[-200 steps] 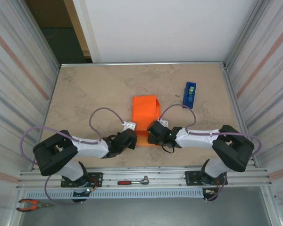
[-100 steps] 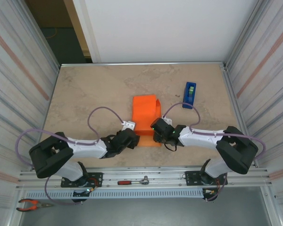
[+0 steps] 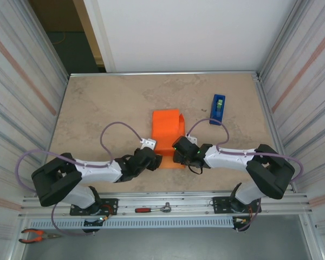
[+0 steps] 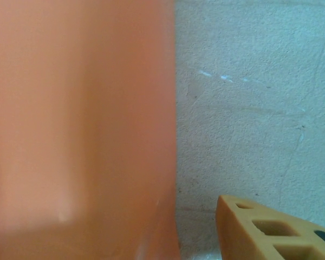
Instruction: Wrap the gift box in paper
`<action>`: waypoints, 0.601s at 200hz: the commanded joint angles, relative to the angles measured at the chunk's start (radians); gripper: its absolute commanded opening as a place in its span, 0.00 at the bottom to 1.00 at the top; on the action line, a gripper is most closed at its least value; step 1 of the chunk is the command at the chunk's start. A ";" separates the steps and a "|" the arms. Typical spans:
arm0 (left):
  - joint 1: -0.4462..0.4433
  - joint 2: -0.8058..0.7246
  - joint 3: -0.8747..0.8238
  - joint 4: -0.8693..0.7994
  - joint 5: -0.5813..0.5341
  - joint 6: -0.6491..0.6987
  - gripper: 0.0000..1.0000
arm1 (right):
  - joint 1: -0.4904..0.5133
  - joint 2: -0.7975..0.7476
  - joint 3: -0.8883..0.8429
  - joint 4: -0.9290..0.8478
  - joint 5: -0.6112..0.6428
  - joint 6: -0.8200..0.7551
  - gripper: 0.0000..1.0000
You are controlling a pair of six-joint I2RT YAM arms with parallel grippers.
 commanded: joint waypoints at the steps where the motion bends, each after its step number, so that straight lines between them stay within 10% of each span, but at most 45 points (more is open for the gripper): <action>1: 0.009 0.042 0.027 0.035 -0.052 0.020 0.65 | 0.008 0.000 0.027 -0.011 0.015 0.016 0.57; 120: -0.004 0.139 0.049 0.080 -0.029 0.000 0.27 | 0.009 0.076 0.054 0.011 0.032 0.055 0.24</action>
